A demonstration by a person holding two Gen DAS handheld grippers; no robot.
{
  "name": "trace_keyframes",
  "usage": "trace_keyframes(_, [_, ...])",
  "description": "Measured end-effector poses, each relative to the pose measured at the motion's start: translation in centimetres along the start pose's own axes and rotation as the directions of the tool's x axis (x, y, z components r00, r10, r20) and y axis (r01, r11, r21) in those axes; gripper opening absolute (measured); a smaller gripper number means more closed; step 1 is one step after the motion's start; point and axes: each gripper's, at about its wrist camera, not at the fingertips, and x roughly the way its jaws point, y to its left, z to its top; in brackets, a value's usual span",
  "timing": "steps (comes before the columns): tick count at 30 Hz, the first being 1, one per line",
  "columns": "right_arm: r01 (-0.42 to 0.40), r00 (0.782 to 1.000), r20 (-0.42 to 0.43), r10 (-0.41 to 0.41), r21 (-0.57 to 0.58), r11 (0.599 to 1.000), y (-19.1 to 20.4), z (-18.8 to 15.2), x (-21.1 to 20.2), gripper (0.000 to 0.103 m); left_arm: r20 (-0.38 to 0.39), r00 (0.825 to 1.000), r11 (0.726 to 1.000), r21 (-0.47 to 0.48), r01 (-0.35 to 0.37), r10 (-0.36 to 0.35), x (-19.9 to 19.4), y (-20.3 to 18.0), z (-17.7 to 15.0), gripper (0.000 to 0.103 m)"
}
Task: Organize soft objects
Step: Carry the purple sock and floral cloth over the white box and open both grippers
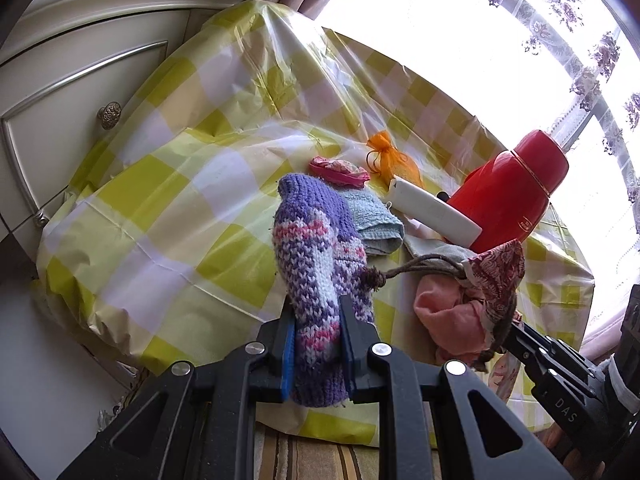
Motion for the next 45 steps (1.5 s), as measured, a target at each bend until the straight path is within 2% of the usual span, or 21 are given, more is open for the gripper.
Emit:
trace_keyframes(4, [-0.057,0.998,0.011,0.056,0.077,0.995,-1.2,-0.1,-2.4,0.023,0.005,1.0,1.0,-0.002,0.005,-0.005,-0.2,0.0,-0.1,0.02])
trace_keyframes(8, [-0.057,0.998,0.014,0.056,0.125,0.991,-2.5,-0.3,-4.4,0.023,0.014,1.0,1.0,-0.006,0.007,-0.007,-0.6,0.0,-0.2,0.02])
trace_keyframes(16, [-0.003,1.0,0.009,0.001,0.175,0.985,-5.0,-1.8,-6.9,0.023,0.083,0.996,0.999,-0.016,0.034,-0.032,-2.5,0.0,-0.4,0.02])
trace_keyframes(25, [0.01,0.997,0.079,-0.026,0.192,0.981,-6.2,-1.8,-10.7,0.023,0.225,0.974,0.999,-0.026,0.041,-0.034,-6.3,-0.7,-0.4,0.02])
trace_keyframes(30, [0.028,0.989,0.134,-0.055,0.197,0.98,-6.8,-1.4,-13.3,0.023,0.247,0.967,0.998,0.002,0.061,-0.059,-7.6,-2.1,-0.4,0.02])
trace_keyframes(35, [0.062,0.988,0.128,-0.092,0.221,0.973,-7.8,-2.3,-14.5,0.023,0.211,0.968,0.99,0.049,0.132,-0.139,-7.6,-4.7,-1.2,0.02])
trace_keyframes(39, [0.101,0.988,0.091,-0.128,0.254,0.962,-9.3,-4.0,-15.1,0.023,0.12,0.963,0.968,0.105,0.228,-0.239,-6.7,-8.0,-2.7,0.02])
trace_keyframes(42, [0.141,0.985,0.058,-0.164,0.285,0.948,-10.7,-5.5,-15.7,0.023,0.03,0.95,0.943,0.137,0.304,-0.311,-5.5,-10.9,-4.1,0.02])
trace_keyframes(45, [0.187,0.978,0.028,-0.206,0.317,0.93,-12.2,-6.9,-16.5,0.023,-0.063,0.927,0.913,0.163,0.375,-0.37,-4.5,-13.9,-5.7,0.02])
